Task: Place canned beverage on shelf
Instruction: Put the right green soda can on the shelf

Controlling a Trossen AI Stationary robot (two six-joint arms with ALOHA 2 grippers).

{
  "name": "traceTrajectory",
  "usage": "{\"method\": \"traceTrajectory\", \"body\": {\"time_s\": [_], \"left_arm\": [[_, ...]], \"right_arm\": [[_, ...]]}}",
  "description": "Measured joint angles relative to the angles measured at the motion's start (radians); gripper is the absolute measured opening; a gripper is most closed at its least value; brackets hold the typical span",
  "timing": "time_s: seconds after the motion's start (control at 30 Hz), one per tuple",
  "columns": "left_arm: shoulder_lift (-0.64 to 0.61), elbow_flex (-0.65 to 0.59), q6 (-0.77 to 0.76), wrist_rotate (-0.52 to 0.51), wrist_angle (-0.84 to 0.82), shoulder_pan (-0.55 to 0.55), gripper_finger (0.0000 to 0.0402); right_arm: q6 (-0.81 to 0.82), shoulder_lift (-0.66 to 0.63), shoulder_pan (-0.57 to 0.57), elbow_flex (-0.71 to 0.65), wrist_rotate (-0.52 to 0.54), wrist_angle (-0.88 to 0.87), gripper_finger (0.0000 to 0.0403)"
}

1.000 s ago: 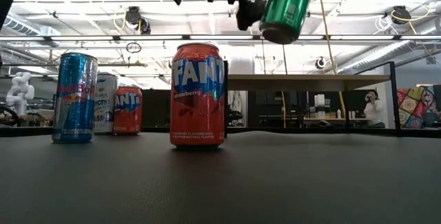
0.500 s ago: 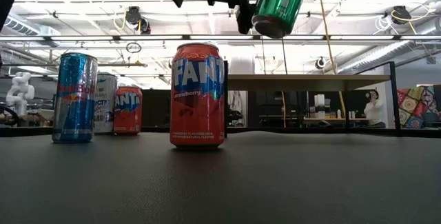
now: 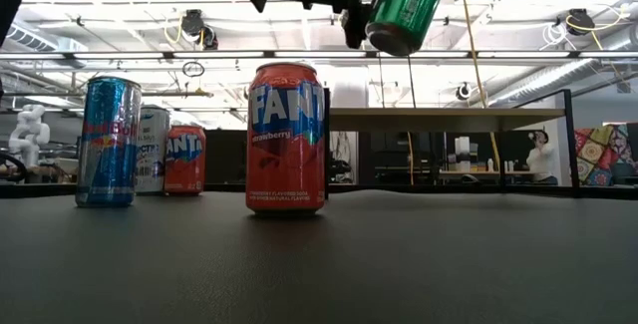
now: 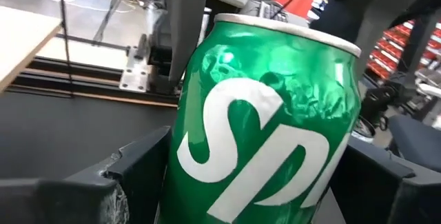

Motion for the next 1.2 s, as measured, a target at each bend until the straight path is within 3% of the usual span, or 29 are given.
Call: {"method": "traceTrajectory", "body": {"time_s": [0.2, 0.37, 0.47, 0.6, 0.73, 0.93, 1.2], "left_arm": [[0.0, 0.0, -0.011, -0.057, 0.055, 0.024, 0.0323], [0.0, 0.0, -0.004, -0.144, 0.14, 0.072, 0.0322], [0.0, 0.0, 0.063, -0.221, 0.227, 0.119, 0.0322], [0.0, 0.0, 0.199, -0.336, 0.278, 0.2, 0.0322], [0.017, 0.002, 0.205, -0.329, 0.265, 0.321, 0.0322], [0.11, 0.0, 0.084, -0.206, 0.328, 0.471, 0.0322], [0.188, 0.001, 0.086, -0.184, 0.461, 0.498, 0.0322]], "right_arm": [[0.092, -0.032, -0.001, 0.024, 0.139, 0.017, 0.035], [0.177, -0.092, -0.001, 0.098, 0.343, 0.016, 0.0353], [0.215, -0.133, -0.001, 0.121, 0.424, 0.02, 0.0353], [0.226, -0.175, -0.001, 0.121, 0.456, 0.017, 0.0353], [0.231, -0.176, -0.001, 0.121, 0.46, 0.0, 0.0353], [0.2, -0.141, -0.001, 0.119, 0.46, 0.0, 0.0354], [0.182, -0.132, -0.004, 0.119, 0.461, 0.001, 0.0354]]}}
